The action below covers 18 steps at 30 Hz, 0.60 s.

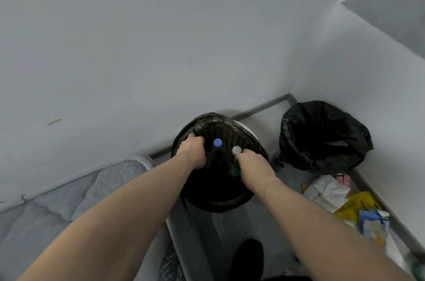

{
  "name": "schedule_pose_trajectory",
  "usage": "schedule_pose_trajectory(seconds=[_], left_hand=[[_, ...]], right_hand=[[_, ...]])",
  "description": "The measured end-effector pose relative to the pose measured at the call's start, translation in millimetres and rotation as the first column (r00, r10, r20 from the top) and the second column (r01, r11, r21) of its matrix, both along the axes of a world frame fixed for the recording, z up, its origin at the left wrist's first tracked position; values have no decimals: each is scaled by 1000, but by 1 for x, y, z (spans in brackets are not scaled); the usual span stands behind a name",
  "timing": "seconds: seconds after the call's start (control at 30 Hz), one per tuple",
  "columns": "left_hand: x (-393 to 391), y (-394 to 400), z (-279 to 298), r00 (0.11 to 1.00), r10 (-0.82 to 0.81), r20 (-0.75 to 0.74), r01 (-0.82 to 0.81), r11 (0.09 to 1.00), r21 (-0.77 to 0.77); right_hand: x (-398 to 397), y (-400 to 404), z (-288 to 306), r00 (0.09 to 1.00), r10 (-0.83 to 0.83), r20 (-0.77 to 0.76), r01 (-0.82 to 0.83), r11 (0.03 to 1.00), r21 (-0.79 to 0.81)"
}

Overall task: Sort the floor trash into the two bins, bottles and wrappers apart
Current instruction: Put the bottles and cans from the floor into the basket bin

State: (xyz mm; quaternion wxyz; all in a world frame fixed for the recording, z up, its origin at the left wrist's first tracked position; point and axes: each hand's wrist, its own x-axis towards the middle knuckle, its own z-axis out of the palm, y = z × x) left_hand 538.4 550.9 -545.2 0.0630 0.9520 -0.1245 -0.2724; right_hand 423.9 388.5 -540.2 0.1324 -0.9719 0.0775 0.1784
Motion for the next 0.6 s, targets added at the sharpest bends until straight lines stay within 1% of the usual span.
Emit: schedule_pose_trajectory(seconds=[0.1, 0.3, 0.4, 0.5, 0.6], left_hand=[[-12, 1, 23, 999, -18, 27, 19, 997, -69], [-56, -16, 73, 988, -112, 107, 134, 966, -220], [-82, -34, 97, 970, -200, 136, 230, 935, -269], [-112, -56, 116, 943, -304, 134, 331, 894, -300], [-145, -80, 129, 903, -411, 127, 430, 853, -296]], right_hand=[[-18, -12, 26, 995, -52, 80, 48, 998, 50], [-82, -40, 72, 939, -298, 171, 282, 953, 112], [-125, -53, 91, 909, -387, 157, 375, 922, 102], [-176, -69, 103, 885, -456, 93, 451, 890, 71], [-226, -87, 110, 850, -525, 32, 523, 850, 57]])
